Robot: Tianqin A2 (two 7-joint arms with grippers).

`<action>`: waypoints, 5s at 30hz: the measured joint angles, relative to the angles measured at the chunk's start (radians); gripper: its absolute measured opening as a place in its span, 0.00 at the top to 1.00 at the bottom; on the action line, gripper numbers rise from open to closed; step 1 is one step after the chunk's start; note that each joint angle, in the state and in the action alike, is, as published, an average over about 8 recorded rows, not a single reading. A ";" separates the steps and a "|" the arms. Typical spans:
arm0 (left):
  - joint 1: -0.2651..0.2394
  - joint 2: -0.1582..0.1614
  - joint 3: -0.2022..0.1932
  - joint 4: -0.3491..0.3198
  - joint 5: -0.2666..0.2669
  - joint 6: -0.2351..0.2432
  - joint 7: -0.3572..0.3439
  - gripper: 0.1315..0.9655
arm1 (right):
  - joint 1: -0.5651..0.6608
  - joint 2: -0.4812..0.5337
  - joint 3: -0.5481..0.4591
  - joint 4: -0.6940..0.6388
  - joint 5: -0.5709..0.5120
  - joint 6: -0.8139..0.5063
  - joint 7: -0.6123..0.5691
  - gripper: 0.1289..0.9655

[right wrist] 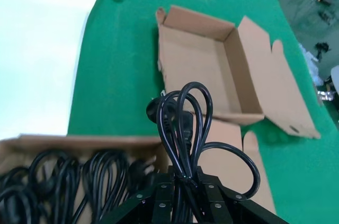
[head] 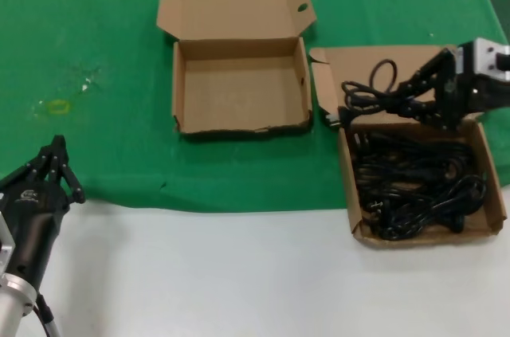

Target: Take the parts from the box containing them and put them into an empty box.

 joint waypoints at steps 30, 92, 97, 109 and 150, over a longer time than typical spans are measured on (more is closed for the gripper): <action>0.000 0.000 0.000 0.000 0.000 0.000 0.000 0.99 | 0.111 -0.397 -0.022 -0.361 0.039 0.216 -0.250 0.90; 0.000 0.000 0.000 0.000 0.000 0.000 0.000 0.99 | 0.205 -0.660 -0.598 -0.830 0.851 0.637 -0.730 0.74; 0.000 0.000 0.000 0.000 0.000 0.000 0.000 0.99 | 0.209 -0.660 -0.569 -0.842 0.854 0.629 -0.747 0.63; 0.000 0.000 0.000 0.000 0.000 0.000 0.000 0.99 | 0.228 -0.657 -0.358 -0.902 0.741 0.575 -0.807 0.38; 0.000 0.000 0.000 0.000 0.000 0.000 0.000 0.57 | -0.186 -0.559 -0.040 -0.420 0.606 0.743 -0.505 0.00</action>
